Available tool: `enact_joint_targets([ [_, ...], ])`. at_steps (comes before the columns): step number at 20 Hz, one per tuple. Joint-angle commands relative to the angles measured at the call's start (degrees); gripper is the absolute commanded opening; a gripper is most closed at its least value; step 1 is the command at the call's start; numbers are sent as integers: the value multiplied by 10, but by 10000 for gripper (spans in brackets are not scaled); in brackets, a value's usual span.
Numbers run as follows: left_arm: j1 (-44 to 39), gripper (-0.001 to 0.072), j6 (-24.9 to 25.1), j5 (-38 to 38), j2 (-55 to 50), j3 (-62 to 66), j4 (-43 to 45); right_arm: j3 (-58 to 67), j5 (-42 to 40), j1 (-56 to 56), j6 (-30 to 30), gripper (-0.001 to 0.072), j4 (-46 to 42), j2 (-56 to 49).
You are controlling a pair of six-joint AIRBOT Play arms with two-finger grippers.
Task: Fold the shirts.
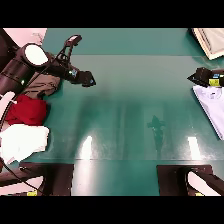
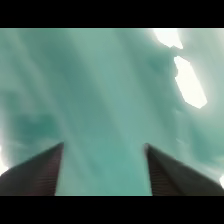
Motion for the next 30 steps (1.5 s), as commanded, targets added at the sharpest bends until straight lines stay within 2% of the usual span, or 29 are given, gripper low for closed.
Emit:
enact_joint_targets([
  [1, 6, 611, -44, 131, -2, 0, 253, 0, 3, 0, 0, 18, 0, 0],
  [2, 21, 611, -71, 159, -7, 1, 306, 0, 3, 0, 0, 17, 1, 0],
  [3, 50, 611, -88, 175, -18, 5, 320, 0, 3, 0, 0, 18, 1, 0],
  [9, 194, 612, -89, 193, -153, 45, 317, 0, 4, 0, 1, 18, 4, 0],
  [14, 222, 611, -63, 229, -249, 112, 287, 0, 12, 0, 1, 18, 4, 0],
  [20, 222, 609, -63, 241, -302, 139, 268, 0, 17, 9, 1, 18, 4, 0],
  [21, 222, 546, -64, 245, -302, 139, 268, 0, 16, 14, 1, 17, 3, 0],
  [22, 221, 273, -63, 250, -301, 140, 266, 0, 16, 19, 1, 18, 3, 0],
  [23, 220, 29, -62, 250, -301, 148, 259, 0, 16, 24, 1, 18, 3, 0],
  [25, 220, 25, -63, 234, -301, 185, 228, 0, 16, 32, 1, 18, 2, 0],
  [27, 220, 25, -49, 185, -300, 256, 188, 0, 16, 32, 1, 18, 4, 0],
  [30, 212, 24, 40, 134, -263, 355, 68, 2, 9, 32, 16, 18, 5, 8],
])
